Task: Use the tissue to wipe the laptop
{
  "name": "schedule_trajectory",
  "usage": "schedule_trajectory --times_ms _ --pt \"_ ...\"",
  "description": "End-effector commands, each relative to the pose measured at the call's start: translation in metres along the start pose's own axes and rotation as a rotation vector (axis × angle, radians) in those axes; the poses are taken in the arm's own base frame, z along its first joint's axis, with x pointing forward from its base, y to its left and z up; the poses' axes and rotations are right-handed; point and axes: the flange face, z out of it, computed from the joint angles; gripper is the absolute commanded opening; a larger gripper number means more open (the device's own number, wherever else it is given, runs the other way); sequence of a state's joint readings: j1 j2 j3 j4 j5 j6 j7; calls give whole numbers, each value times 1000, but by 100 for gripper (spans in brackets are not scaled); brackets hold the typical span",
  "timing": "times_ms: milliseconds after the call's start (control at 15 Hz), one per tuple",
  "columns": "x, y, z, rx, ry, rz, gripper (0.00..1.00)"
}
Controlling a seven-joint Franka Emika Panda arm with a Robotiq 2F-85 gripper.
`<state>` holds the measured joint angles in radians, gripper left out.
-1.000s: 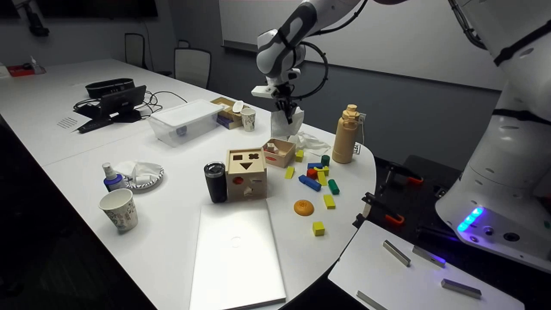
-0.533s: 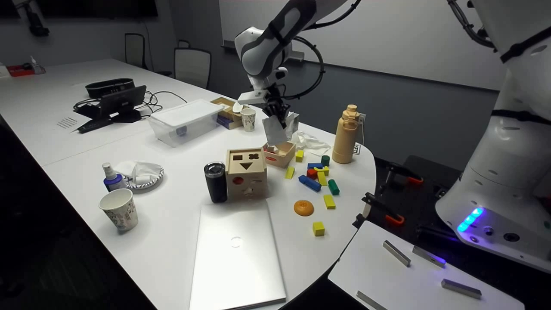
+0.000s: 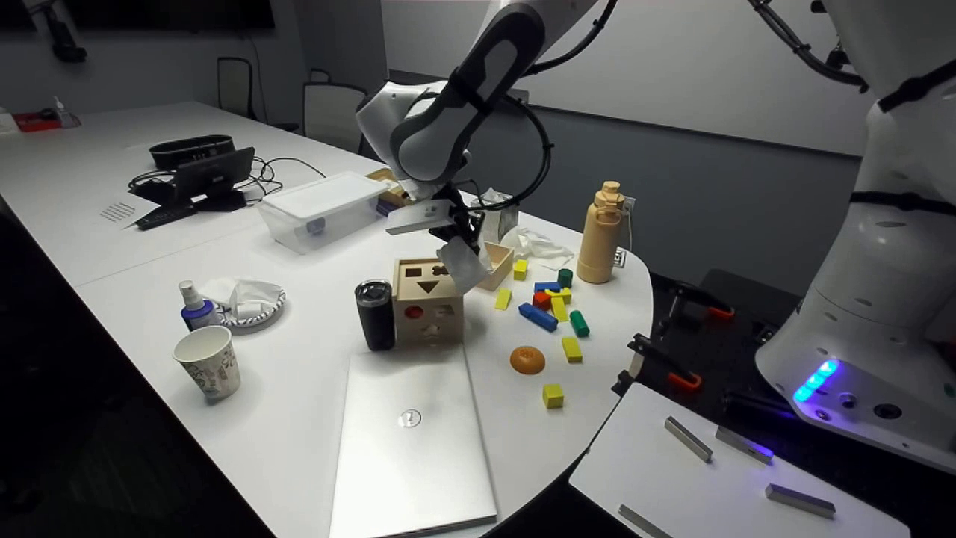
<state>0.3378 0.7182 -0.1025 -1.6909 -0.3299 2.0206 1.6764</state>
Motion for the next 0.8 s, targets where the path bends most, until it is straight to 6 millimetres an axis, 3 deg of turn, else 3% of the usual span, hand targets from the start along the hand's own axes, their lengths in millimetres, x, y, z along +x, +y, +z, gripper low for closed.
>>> schedule_trajectory --times_ms 0,467,733 --pt "-8 -1 -1 8 12 -12 2" --pt "-8 -1 0 10 17 -13 0" --pt "-39 0 -4 36 39 -91 0"
